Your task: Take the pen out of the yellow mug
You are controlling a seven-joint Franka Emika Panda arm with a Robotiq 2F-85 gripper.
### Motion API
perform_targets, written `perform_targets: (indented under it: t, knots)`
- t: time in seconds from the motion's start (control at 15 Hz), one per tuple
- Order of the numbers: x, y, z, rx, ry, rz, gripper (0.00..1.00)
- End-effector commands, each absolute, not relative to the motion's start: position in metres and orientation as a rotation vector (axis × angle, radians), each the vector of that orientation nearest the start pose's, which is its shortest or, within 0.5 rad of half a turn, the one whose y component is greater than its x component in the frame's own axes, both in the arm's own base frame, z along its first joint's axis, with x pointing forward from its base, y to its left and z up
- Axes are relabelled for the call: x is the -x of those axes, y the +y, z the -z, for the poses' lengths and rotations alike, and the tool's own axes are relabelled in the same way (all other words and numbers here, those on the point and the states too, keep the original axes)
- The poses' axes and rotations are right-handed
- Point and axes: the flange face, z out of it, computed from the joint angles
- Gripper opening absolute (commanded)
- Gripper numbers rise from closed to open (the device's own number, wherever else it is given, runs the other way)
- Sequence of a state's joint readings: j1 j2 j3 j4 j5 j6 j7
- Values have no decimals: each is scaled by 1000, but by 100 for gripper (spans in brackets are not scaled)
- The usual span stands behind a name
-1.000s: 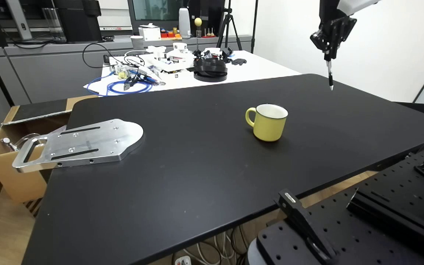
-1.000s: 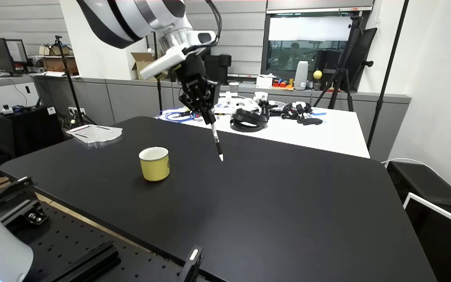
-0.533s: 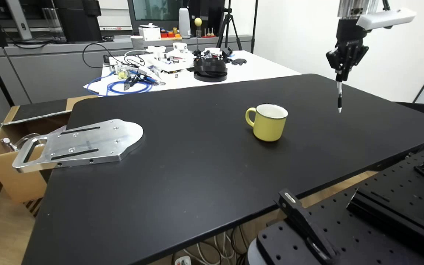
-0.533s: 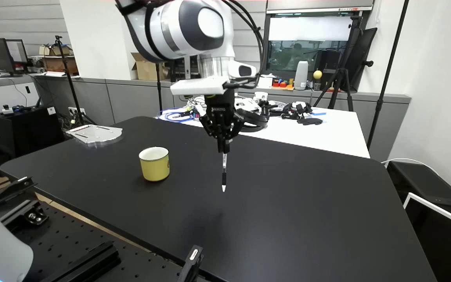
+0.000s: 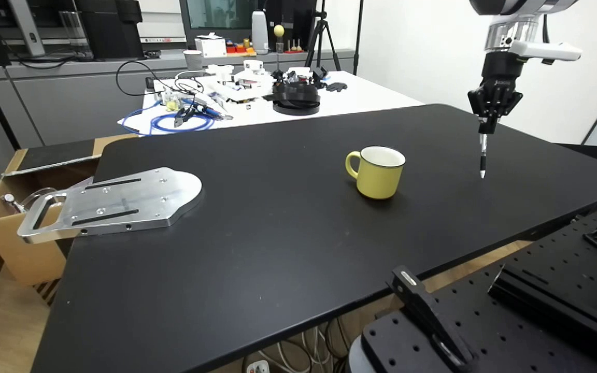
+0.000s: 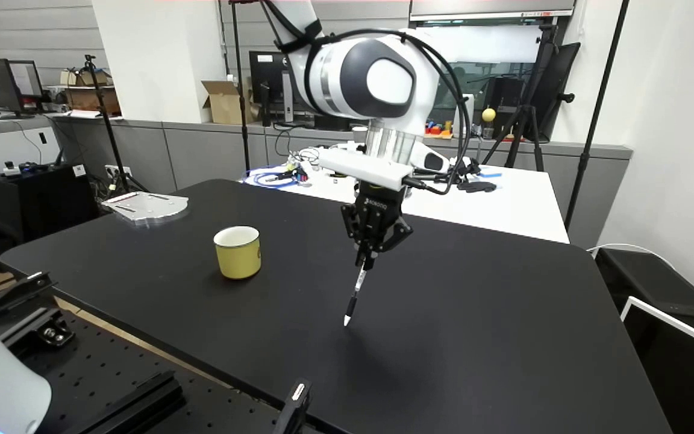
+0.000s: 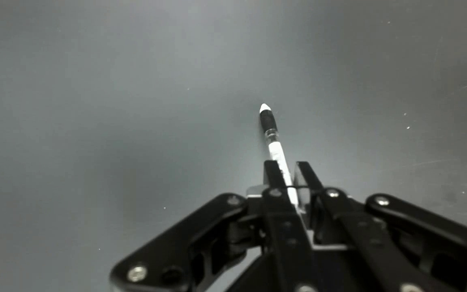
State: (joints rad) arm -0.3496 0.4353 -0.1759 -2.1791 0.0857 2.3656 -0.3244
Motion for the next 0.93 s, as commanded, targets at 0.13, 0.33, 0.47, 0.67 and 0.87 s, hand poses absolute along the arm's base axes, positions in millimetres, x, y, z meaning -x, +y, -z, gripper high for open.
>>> perform_targets:
  t: [0.13,0.33,0.47,0.67,0.87]
  knots:
    - [-484,-293,-144,2983,446,-439,3]
    - [-489,-294,-131,3008,443,-431,3]
    - [-490,-293,-125,3028,438,-414,3]
    - [-491,-289,-117,3070,420,-348,3]
    - [-494,-286,-109,3110,418,-279,3]
